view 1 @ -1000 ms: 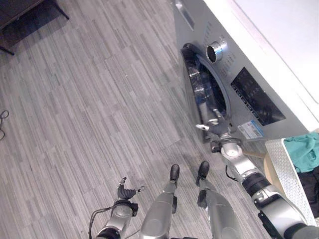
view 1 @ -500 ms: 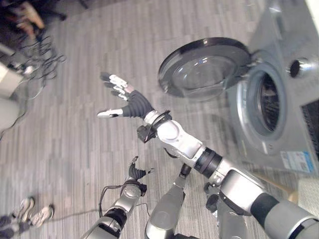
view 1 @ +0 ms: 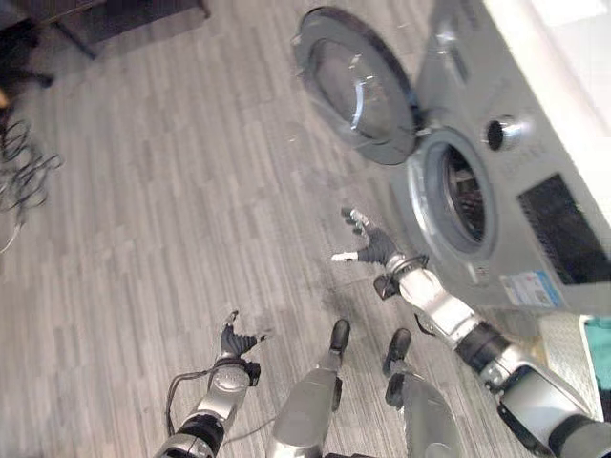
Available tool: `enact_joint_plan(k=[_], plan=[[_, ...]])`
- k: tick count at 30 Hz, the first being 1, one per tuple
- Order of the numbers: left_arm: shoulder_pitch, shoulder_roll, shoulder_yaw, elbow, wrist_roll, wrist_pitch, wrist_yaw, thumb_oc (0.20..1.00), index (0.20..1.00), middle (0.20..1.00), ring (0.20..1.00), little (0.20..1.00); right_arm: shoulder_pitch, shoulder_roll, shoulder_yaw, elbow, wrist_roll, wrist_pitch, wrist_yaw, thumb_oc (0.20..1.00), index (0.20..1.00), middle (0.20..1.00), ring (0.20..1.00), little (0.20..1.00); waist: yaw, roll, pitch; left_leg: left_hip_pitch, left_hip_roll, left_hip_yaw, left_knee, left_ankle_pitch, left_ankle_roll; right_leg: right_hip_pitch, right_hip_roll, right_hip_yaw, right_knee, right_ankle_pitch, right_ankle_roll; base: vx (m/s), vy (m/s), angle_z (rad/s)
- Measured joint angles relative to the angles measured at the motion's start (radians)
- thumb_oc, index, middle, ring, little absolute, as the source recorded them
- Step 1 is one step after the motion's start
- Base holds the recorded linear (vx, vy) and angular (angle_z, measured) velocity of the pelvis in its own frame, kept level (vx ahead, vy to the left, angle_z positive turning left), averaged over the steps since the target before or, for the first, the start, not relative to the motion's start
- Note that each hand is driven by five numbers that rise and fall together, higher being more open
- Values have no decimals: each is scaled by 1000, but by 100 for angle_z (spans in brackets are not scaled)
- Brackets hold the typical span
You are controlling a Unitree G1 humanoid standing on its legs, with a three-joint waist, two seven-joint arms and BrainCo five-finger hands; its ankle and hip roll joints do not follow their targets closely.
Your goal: Grab the laundry basket,head to the washer,open it,put in the laundry and shut it.
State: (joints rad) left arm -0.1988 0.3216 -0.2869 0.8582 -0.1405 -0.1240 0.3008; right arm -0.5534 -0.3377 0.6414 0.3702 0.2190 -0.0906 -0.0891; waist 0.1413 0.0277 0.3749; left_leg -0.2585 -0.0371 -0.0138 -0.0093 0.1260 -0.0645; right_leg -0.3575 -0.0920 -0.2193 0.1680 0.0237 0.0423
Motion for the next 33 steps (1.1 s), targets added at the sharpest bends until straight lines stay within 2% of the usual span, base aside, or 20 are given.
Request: enact_joint_plan(k=[2,4,5,7,9,10,11,12,13,14,15,19,23,28,33], plan=[[-28,2,-1,-41,9,2,-2,1000,1000,1000,1000,1000,72,-43,-4,-53,-26,0,32,1000,1000,1000,1000,1000,-28,-7,-3,7,8,30,-9,-16,24,-21,11,19,1,12,4,1,94,-47],[-31,3,-2,-76,13,0,-2,1000,1000,1000,1000,1000,127,-71,-15,-115,-45,-2,50,1000,1000,1000,1000,1000,-31,-7,-3,6,10,46,-10,-19,31,-30,10,37,9,13,3,-17,76,-47],[-60,8,-3,-87,30,3,0,1000,1000,1000,1000,1000,168,-101,-18,-132,-66,-6,67,1000,1000,1000,1000,1000,-60,-17,-4,6,10,80,-9,-26,38,-50,10,48,14,17,5,-27,58,-56],[-108,23,-4,-81,36,2,9,1000,1000,1000,1000,1000,197,-127,-21,-132,-96,-18,83,1000,1000,1000,1000,1000,-81,-18,-3,-2,10,99,-10,-28,43,-67,6,50,19,21,6,-29,52,-56],[-188,37,-4,-50,36,1,17,1000,1000,1000,1000,1000,224,-146,-26,-122,-113,-23,89,1000,1000,1000,1000,1000,-128,-24,-1,-6,11,124,-14,-25,47,-81,5,50,14,30,5,-36,32,-32],[-244,55,1,-10,34,2,24,1000,1000,1000,1000,1000,244,-144,-51,-124,-122,-28,88,1000,1000,1000,1000,1000,-144,-27,2,-17,12,132,-13,-25,48,-97,10,68,21,36,9,-35,12,-30],[-308,89,20,8,31,2,36,1000,1000,1000,1000,1000,270,-149,-58,-125,-122,-32,85,1000,1000,1000,1000,1000,-169,-51,10,-25,15,154,-13,-25,48,-116,21,78,16,38,11,-36,14,-39],[-344,117,20,34,27,2,46,1000,1000,1000,1000,1000,276,-152,-69,-130,-122,-35,88,1000,1000,1000,1000,1000,-163,-58,13,-37,20,167,-10,-25,49,-128,21,93,15,39,13,-11,5,-63],[-420,174,31,82,26,3,58,1000,1000,1000,1000,1000,311,-159,-97,-139,-122,-37,85,1000,1000,1000,1000,1000,-197,-79,24,-54,25,189,-10,-23,50,-147,26,93,-4,46,19,-4,1,-46],[-447,204,30,109,26,4,61,1000,1000,1000,1000,1000,319,-161,-117,-150,-122,-37,84,1000,1000,1000,1000,1000,-196,-80,31,-63,27,194,-10,-21,53,-149,27,90,-13,57,13,-1,5,-41],[-490,248,51,139,26,7,71,1000,1000,1000,1000,1000,359,-179,-148,-169,-121,-41,75,1000,1000,1000,1000,1000,-229,-86,41,-76,29,200,-12,-20,52,-153,30,88,-44,87,14,2,6,-20],[-546,303,66,183,29,20,97,1000,1000,1000,1000,1000,440,-236,-206,-203,-121,-55,66,1000,1000,1000,1000,1000,-273,-85,57,-84,32,225,-30,-18,54,-148,41,91,-117,155,5,18,-2,-22],[-543,318,94,208,39,25,134,1000,1000,1000,1000,1000,455,-241,-213,-231,-121,-68,51,1000,1000,1000,1000,1000,-271,-81,69,-86,43,239,-46,-17,55,-138,61,100,-173,183,-20,39,-15,-10],[-524,325,137,262,47,56,136,1000,1000,1000,1000,1000,456,-241,-248,-283,-120,-103,44,1000,1000,1000,1000,1000,-272,-85,84,-62,48,245,-63,-17,54,-123,74,106,-179,191,-28,31,-12,-7],[-503,343,149,262,47,62,137,1000,1000,1000,1000,1000,459,-241,-249,-284,-115,-105,48,1000,1000,1000,1000,1000,-271,-85,87,-46,51,243,-69,-17,54,-104,74,106,-191,191,-28,4,-6,0]])
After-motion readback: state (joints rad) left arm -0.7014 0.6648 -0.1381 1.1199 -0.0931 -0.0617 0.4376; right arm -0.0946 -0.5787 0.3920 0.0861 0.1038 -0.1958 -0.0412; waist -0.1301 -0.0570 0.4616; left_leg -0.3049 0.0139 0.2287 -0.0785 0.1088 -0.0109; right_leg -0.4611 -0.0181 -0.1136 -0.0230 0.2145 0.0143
